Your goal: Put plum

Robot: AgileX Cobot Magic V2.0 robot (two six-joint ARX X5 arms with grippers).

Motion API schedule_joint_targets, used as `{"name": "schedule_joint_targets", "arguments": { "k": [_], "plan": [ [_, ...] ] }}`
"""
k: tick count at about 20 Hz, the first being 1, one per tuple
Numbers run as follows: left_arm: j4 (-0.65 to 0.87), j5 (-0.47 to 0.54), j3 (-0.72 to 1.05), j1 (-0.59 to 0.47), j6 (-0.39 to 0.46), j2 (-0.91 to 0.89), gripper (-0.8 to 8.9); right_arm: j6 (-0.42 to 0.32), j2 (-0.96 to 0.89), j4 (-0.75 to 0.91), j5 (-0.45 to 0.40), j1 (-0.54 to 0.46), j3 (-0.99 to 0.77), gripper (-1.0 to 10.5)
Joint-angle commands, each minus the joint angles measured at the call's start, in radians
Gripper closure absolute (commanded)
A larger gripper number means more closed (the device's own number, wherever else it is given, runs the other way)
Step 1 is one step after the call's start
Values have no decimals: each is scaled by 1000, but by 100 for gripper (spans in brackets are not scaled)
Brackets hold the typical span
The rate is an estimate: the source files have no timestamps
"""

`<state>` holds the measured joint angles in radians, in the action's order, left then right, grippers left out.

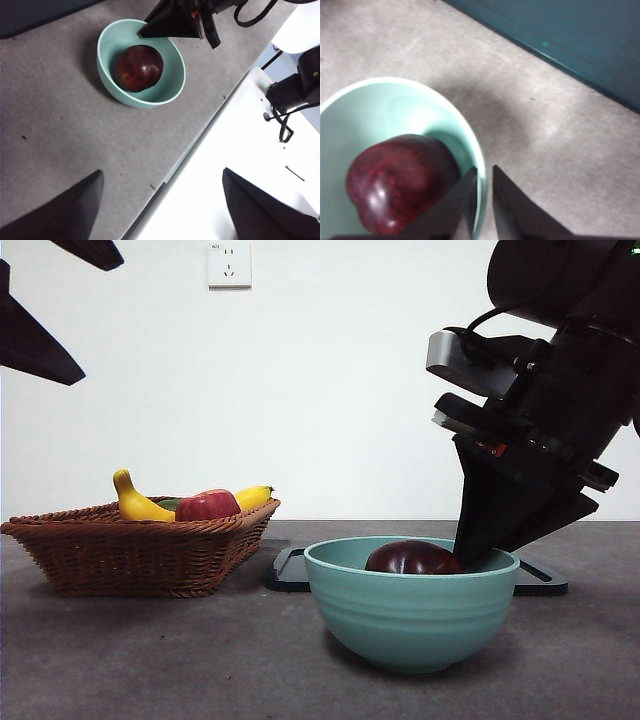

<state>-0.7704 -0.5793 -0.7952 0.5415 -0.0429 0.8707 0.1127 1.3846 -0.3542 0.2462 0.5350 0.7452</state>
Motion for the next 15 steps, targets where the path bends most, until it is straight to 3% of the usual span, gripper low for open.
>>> {"name": "schedule_joint_targets", "arguments": {
  "k": [1,10,15],
  "plan": [
    [8,-5,-9,6,5,5,439,13,14,10,15,7,4,936],
    [8,-5,-9,6,5,5,439,69,-14,16,13,5,64,936],
    [8,-5,-9,6,5,5,439,75,-8,-6,-47,-34,177,936]
  ]
}}
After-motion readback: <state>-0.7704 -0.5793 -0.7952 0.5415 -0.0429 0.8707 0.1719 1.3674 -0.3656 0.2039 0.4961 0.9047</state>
